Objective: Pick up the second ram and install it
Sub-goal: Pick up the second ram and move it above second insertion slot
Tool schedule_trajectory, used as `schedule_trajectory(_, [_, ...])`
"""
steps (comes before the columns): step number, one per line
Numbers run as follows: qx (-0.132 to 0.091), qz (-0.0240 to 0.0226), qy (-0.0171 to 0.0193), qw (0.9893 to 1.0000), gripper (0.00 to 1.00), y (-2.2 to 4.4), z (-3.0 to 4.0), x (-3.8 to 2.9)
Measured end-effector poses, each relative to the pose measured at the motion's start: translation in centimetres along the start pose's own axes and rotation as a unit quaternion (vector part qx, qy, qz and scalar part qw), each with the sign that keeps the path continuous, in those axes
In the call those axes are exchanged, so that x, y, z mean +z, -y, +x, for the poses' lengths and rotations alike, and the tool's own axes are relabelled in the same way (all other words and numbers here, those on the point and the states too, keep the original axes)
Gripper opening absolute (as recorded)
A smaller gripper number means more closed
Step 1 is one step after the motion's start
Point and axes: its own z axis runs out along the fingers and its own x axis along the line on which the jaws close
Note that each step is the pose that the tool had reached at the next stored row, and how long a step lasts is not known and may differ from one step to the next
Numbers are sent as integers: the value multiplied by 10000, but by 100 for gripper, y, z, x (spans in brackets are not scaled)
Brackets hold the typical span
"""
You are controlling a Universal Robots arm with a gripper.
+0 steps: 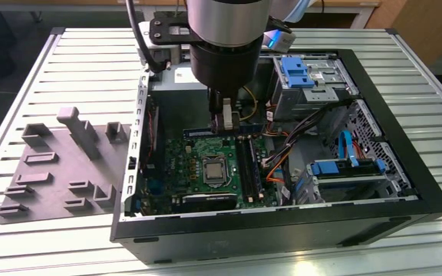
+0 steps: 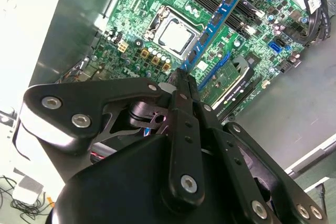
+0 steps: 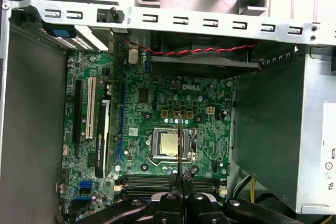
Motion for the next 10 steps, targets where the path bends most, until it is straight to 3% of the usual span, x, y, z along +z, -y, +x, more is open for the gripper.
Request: schedule_trajectory(10, [153, 9, 2, 9999, 12, 12, 4, 52])
